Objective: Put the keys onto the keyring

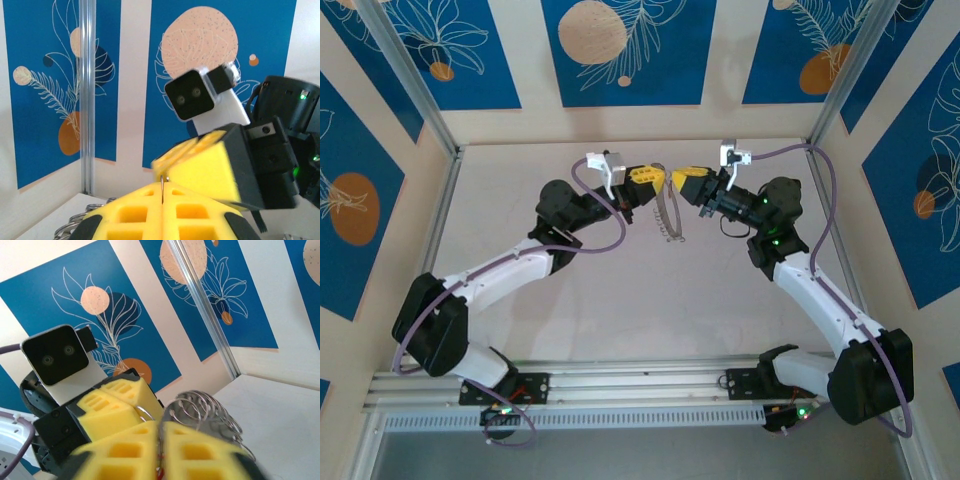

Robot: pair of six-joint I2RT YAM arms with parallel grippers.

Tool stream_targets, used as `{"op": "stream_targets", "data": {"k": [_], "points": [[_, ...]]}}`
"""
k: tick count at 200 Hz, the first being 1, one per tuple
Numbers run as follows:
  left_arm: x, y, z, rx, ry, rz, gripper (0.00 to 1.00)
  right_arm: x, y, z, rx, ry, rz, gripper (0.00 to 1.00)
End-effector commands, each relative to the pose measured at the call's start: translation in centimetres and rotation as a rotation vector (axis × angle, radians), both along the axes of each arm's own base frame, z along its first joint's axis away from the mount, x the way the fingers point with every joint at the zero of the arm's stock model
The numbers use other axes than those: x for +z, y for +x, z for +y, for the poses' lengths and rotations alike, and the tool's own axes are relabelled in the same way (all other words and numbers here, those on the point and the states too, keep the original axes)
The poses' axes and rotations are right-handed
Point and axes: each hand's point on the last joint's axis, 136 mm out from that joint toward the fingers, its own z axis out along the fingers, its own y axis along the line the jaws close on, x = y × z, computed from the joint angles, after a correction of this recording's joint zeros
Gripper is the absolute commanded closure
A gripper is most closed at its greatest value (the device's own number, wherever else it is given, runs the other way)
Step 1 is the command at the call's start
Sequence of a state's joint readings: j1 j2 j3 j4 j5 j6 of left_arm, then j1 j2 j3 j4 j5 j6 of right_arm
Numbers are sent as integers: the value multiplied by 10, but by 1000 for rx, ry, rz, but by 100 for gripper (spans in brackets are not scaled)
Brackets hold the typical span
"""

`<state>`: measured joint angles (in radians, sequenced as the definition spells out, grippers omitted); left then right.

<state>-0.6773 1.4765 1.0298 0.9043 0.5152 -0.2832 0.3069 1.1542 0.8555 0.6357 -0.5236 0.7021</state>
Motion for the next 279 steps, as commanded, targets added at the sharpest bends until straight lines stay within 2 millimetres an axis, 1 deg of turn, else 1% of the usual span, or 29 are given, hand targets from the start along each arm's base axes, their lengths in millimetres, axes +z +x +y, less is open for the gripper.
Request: {"op": "stream_targets", "data": {"k": [1,9,22,54,72,113,164,188,217,256,279], "points": [[41,-15,6,-20,-122,-81,100,-7,4,-9,-22,21,46,65],[40,-14,6,-20,-125,-74,100,-5,4,-13,-30,26,47,60],[40,-14,7,-22,-131,-66,100,-2,2,-21,-45,34,45,56],[39,-17,7,-50,-139,-47,100,5,-2,-34,-74,45,43,54],[41,-22,8,-79,-146,-40,100,10,-2,-37,-76,57,46,54],[38,-25,11,-142,-179,10,100,18,-3,-35,-43,85,56,54],[26,-11,21,-197,-270,120,100,21,-6,-32,-1,94,39,53],[19,-6,21,-196,-279,155,100,25,-10,-27,39,93,18,54],[15,-3,20,-202,-291,183,100,22,-7,-20,66,90,25,54],[16,-1,20,-203,-297,193,100,9,-2,-10,88,91,54,54],[14,0,18,-205,-295,203,100,7,-1,-7,99,95,57,55]]}}
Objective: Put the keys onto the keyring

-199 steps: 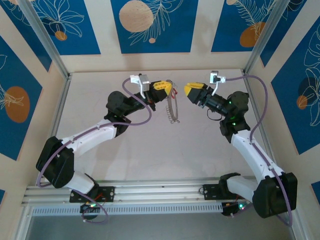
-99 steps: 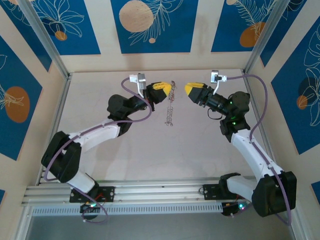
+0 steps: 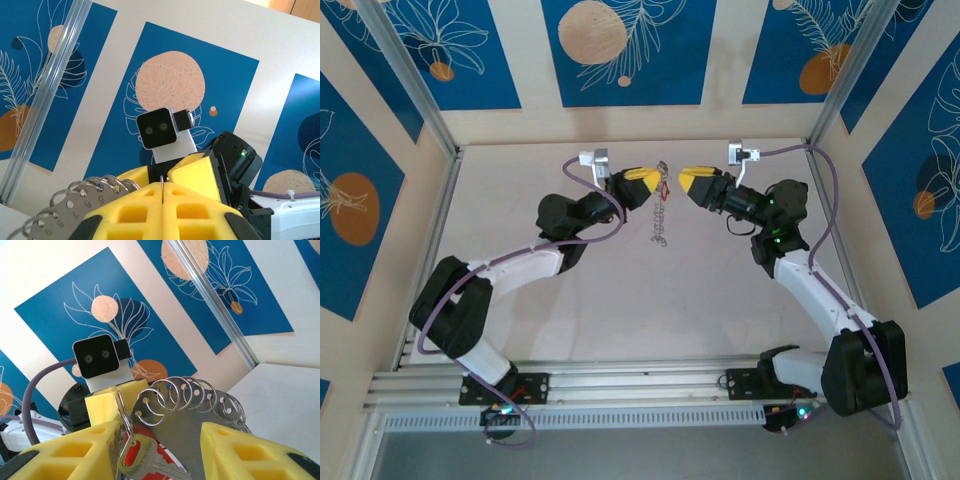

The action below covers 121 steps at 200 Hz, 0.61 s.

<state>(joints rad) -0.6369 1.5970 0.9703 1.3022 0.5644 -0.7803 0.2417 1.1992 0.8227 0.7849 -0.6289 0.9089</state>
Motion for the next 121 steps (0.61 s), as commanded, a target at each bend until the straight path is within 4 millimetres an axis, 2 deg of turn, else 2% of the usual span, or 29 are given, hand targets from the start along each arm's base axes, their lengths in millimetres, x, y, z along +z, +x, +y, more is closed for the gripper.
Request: {"op": "stream_targets", "data": {"k": [1,47,121], "points": [[17,-3,8,3,-59,-45,100,13,-5,4,22,21,-50,55],[15,-1,7,6,-58,-34,100,15,-9,9,41,18,-59,65],[17,0,7,8,-63,-35,100,4,-8,15,60,7,-29,80]]}}
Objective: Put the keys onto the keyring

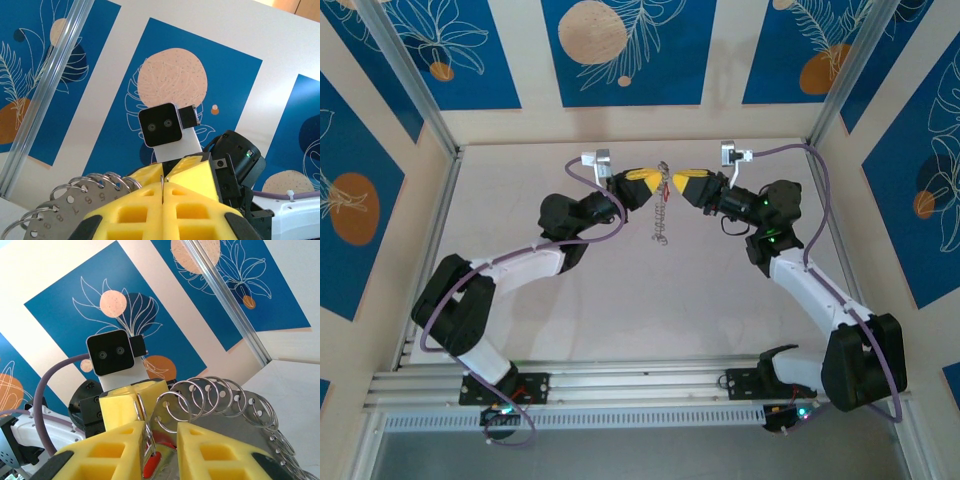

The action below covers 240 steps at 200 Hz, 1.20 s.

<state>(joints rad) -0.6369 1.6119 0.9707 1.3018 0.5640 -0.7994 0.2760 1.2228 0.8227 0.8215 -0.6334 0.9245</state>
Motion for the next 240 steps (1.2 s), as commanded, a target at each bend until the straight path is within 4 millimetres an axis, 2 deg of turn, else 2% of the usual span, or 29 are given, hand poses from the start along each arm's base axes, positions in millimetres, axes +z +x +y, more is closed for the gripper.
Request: {"op": "stream_targets", "data": {"k": [1,35,132,168,205,240], "points": [[23,-3,9,17,-67,-63,100,5,-4,4,18,0,-29,81],[24,-2,9,19,-72,-64,100,-1,-3,6,21,-9,-9,94],[28,-3,9,14,-78,-77,100,-16,-11,11,51,-61,37,94],[29,-4,9,10,-81,-80,100,-16,-16,0,27,-98,27,85],[31,-4,9,6,-86,-77,100,7,-12,-19,-50,-61,-27,76],[31,-5,11,8,-93,-71,100,24,-9,-19,-49,-14,-78,65]]}}
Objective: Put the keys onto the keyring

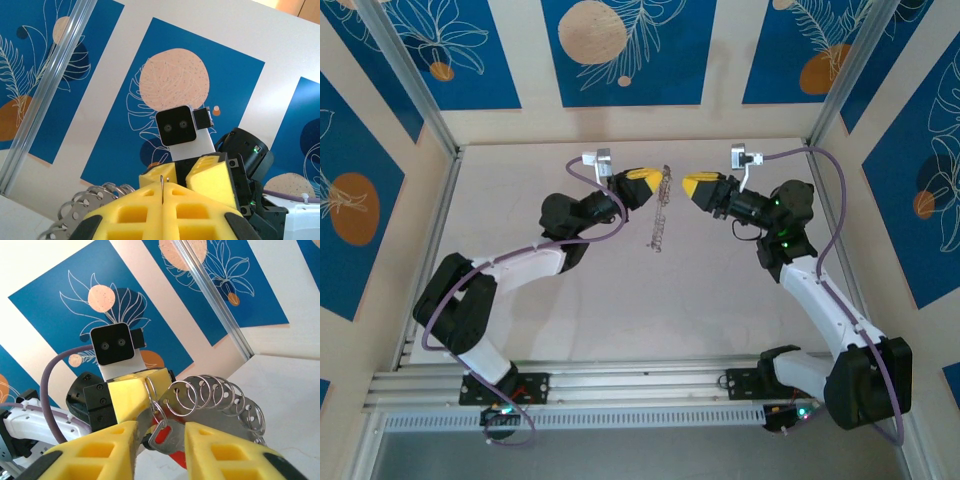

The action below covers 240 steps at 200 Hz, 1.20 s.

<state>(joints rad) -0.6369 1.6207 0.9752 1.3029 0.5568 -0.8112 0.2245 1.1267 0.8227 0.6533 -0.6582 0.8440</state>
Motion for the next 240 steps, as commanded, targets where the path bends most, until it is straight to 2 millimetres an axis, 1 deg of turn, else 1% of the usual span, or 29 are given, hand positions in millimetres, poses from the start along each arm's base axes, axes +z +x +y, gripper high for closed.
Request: {"op": "stream_targets", "data": {"k": [1,30,53,86,113,132,151,175,187,194,209,226,240], "points": [[32,-7,12,8,-89,-85,100,23,1,-1,-4,41,-74,65],[33,-8,13,1,-98,-75,100,29,5,5,17,71,-105,63],[35,-9,13,-2,-102,-74,100,29,7,12,26,78,-125,63],[36,-10,14,-8,-104,-68,100,31,5,23,51,97,-155,63],[36,-10,14,-9,-106,-63,100,31,5,30,66,103,-163,65],[37,-10,13,-11,-108,-62,100,32,5,32,70,106,-167,67],[37,-10,14,-8,-111,-59,100,33,6,33,74,108,-168,73],[38,-10,14,-8,-111,-61,100,32,6,33,78,106,-170,84],[38,-10,14,-8,-113,-61,100,30,5,34,85,103,-166,88],[38,-10,14,-7,-113,-59,100,29,5,34,87,102,-165,89],[38,-9,14,-6,-113,-59,100,27,3,34,94,98,-161,88],[38,-9,14,-3,-115,-60,100,24,2,34,95,94,-154,80],[39,-9,15,-1,-116,-63,100,21,2,34,96,93,-147,77]]}}
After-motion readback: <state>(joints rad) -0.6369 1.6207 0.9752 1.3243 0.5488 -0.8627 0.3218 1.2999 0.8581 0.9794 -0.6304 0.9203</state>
